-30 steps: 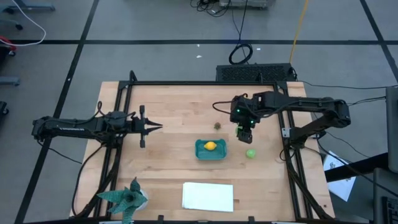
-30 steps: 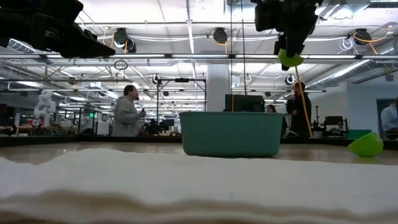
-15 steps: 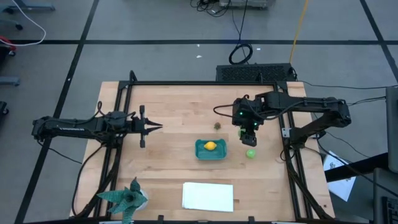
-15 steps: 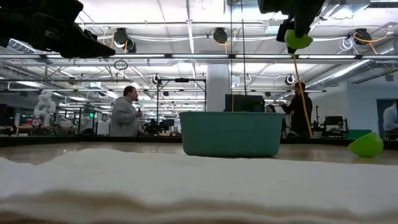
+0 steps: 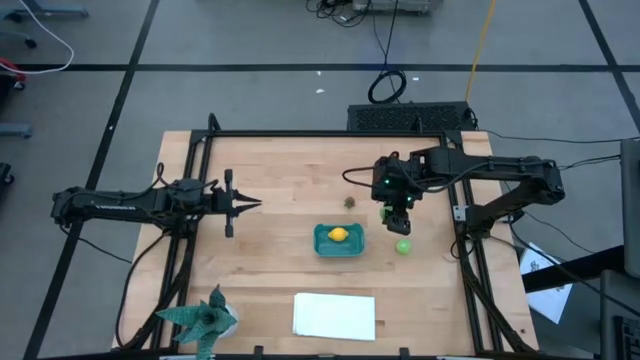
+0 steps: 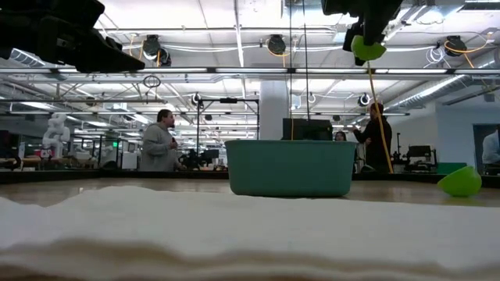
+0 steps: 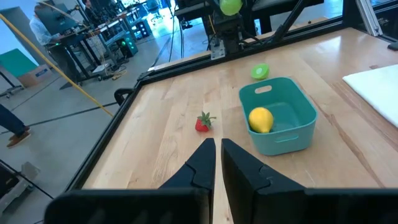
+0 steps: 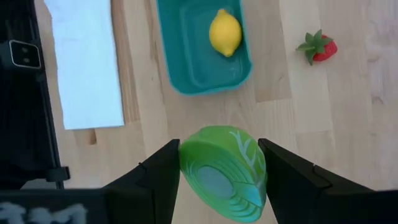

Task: Pick and placing Produce into tupperware
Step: Put the top sliced green cabbage into the green bin

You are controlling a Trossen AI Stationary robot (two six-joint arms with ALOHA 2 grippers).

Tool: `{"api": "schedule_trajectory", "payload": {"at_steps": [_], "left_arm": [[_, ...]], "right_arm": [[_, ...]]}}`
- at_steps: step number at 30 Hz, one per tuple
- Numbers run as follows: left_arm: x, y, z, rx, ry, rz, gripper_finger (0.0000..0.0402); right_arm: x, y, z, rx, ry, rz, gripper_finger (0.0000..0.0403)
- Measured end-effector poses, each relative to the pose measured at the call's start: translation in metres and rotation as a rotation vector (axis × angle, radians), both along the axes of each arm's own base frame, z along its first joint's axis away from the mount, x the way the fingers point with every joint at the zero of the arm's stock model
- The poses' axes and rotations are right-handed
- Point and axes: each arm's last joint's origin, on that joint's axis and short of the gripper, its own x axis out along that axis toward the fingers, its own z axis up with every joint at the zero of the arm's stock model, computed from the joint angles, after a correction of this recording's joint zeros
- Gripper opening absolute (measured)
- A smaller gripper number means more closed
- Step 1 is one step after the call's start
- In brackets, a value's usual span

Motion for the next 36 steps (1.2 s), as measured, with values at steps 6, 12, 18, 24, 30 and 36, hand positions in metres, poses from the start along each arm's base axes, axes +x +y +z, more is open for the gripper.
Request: {"api": "schedule_trajectory", "payload": {"at_steps": [6,12,18,24,30,36], "left_arm": [[0.0,0.0,0.0,-0.001,0.0,0.0,0.0031],[0.0,0.0,0.0,-0.001,0.001,0.0,0.0031],[0.0,0.0,0.0,-0.001,0.0,0.0,0.0031],[0.0,0.0,0.0,-0.001,0.001,0.0,0.0031],[0.0,0.0,0.0,0.002,0.0,0.0,0.0031],[0.0,0.0,0.0,0.002,0.001,0.0,0.0031]], "right_arm": [[0.009,-0.001,-0.004,-0.014,-0.03,0.031,0.0187],[0.019,-0.006,-0.015,-0.012,-0.002,0.048,0.0187],[0.026,-0.014,-0.021,-0.006,-0.011,0.063,0.0187],[0.032,-0.024,-0.021,0.014,-0.078,0.077,0.0187],[0.035,-0.032,-0.019,-0.011,-0.135,0.09,0.0187],[0.043,-0.035,-0.016,-0.05,-0.228,0.127,0.0187]]}}
